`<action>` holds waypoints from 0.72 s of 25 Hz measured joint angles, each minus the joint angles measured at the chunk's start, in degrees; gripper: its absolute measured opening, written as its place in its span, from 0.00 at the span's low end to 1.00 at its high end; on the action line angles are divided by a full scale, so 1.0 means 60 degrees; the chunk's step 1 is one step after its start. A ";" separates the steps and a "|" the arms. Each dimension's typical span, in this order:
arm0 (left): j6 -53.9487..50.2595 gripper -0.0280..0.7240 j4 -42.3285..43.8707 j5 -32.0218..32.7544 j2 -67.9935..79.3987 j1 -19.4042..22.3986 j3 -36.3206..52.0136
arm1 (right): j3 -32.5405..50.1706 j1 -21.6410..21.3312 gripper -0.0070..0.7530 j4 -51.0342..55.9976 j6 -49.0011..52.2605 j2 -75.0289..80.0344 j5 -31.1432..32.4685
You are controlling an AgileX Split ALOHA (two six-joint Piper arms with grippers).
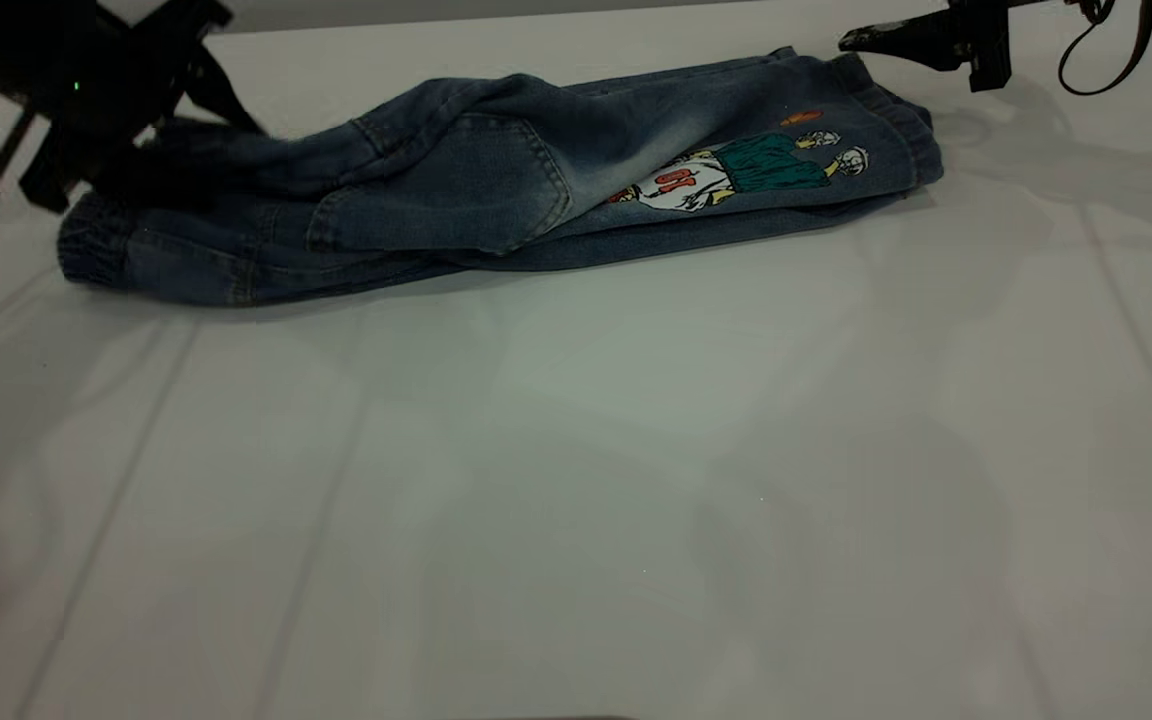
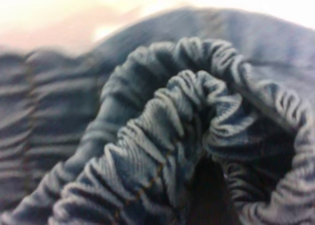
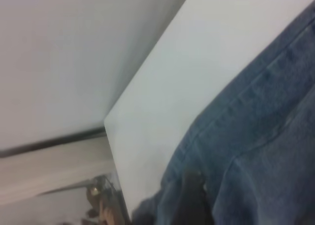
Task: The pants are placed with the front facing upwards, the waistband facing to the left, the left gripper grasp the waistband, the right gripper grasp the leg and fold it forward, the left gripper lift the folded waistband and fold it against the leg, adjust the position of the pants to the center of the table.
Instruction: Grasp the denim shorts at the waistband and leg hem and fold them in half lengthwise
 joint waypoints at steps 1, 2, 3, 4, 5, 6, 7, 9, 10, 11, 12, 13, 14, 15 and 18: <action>0.0000 0.62 -0.0142 -0.0050 -0.0020 0.0015 -0.0085 | 0.0000 0.0000 0.65 -0.0100 -0.0005 0.0000 0.0035; 0.0024 0.62 -0.0307 -0.0130 -0.0073 0.0028 -0.0132 | 0.0000 0.0000 0.65 -0.0179 -0.0005 0.0000 0.0054; 0.0024 0.62 -0.0470 -0.0178 -0.0128 0.0028 -0.0163 | 0.0000 0.0000 0.65 -0.0208 -0.0005 0.0000 0.0075; 0.0024 0.62 -0.0667 -0.0197 -0.0181 0.0044 -0.0183 | 0.0000 0.0000 0.65 -0.0254 -0.0005 0.0000 0.0093; 0.0024 0.62 -0.0944 -0.0175 -0.0252 0.0056 -0.0183 | 0.0000 0.0000 0.65 -0.0264 -0.0005 0.0000 0.0126; 0.0027 0.62 -0.1268 -0.0089 -0.0306 0.0074 -0.0183 | 0.0000 0.0000 0.65 -0.0264 -0.0005 0.0000 0.0141; 0.0035 0.62 -0.1589 -0.0003 -0.0363 0.0096 -0.0183 | 0.0000 0.0000 0.65 -0.0264 -0.0005 0.0000 0.0148; 0.0035 0.62 -0.2453 0.0248 -0.0426 0.0109 -0.0183 | 0.0000 0.0000 0.65 -0.0295 -0.0005 0.0000 0.0148; 0.0035 0.62 -0.2878 0.0336 -0.0457 0.0119 -0.0183 | 0.0000 0.0000 0.65 -0.0295 -0.0005 0.0000 0.0172; 0.0060 0.62 -0.3194 0.0418 -0.0465 0.0119 -0.0183 | 0.0000 0.0000 0.65 -0.0295 -0.0005 0.0000 0.0185; 0.0092 0.62 -0.3511 0.0464 -0.0478 0.0119 -0.0183 | 0.0000 0.0000 0.65 -0.0298 -0.0005 0.0000 0.0192; 0.0101 0.62 -0.3729 0.0463 -0.0478 0.0119 -0.0183 | 0.0000 0.0000 0.65 -0.0306 -0.0005 0.0000 0.0192; 0.0122 0.62 -0.3840 0.0463 -0.0489 0.0128 -0.0183 | 0.0000 0.0000 0.65 -0.0315 -0.0008 0.0000 0.0197; 0.0168 0.62 -0.3857 0.0463 -0.0496 0.0127 -0.0183 | 0.0000 0.0000 0.65 -0.0338 -0.0008 0.0000 0.0218; 0.0822 0.62 -0.3878 0.0463 -0.0617 0.0167 -0.0183 | 0.0000 0.0000 0.65 -0.0568 -0.0041 0.0000 0.0229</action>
